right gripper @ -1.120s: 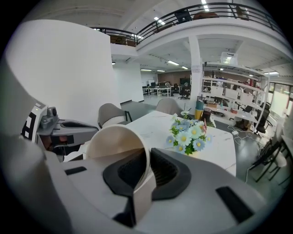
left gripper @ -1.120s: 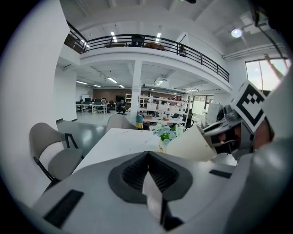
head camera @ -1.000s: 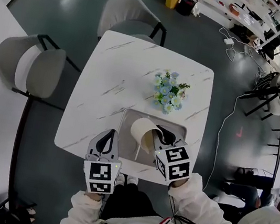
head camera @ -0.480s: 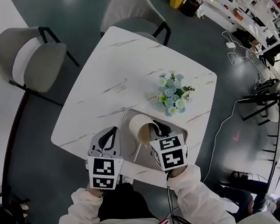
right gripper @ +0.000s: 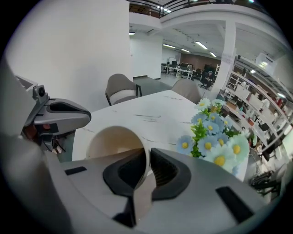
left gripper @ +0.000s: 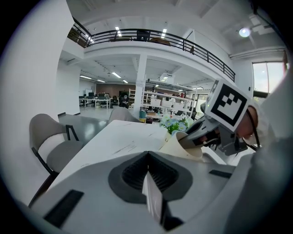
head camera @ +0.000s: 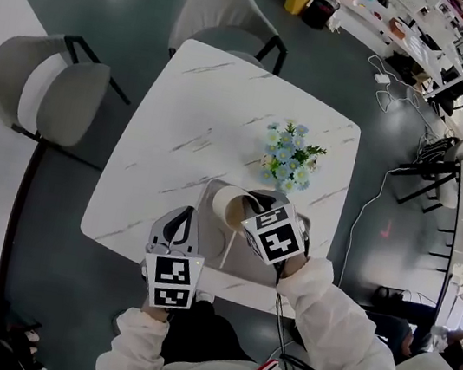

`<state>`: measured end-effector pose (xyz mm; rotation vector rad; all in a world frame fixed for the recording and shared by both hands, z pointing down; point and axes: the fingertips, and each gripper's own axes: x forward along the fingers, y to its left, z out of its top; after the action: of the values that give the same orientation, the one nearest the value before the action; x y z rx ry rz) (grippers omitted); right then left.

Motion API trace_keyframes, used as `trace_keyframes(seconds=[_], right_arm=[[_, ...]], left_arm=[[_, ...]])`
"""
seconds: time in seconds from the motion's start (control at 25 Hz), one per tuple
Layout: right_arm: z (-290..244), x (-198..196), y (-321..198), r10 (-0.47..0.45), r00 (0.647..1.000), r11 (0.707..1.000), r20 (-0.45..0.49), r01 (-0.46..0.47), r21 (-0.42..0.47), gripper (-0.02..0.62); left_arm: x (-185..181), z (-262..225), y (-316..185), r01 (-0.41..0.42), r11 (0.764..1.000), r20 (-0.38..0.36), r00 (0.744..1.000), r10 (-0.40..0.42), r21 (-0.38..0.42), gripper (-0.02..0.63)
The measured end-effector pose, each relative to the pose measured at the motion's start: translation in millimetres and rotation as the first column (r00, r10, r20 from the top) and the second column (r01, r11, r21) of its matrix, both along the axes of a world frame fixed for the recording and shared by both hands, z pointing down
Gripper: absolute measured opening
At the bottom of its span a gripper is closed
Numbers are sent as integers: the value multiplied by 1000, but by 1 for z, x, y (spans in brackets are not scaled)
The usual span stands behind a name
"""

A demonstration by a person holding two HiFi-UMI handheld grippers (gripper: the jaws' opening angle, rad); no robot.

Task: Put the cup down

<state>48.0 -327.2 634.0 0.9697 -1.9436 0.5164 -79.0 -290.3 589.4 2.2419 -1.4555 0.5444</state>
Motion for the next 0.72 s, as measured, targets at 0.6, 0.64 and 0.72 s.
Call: trace_keyframes(seconds=[0.6,0.64,0.72], right_arm=[[29,-22,-5,-150,985,981,-82,138,-136,34],[30,-24,-5,-156,984,980,-85,143,-140,34],[29,-28,-6,-171,980,978,-102,156,-139,34]], left_arm=[[-1,15,-1,-3,999,-19,1000,2,-34,11],[-2,15,-1,-5,999,-20,1000,4,-36,11],[-2,16,1,-10,999,-20,1000,9,-38,11]])
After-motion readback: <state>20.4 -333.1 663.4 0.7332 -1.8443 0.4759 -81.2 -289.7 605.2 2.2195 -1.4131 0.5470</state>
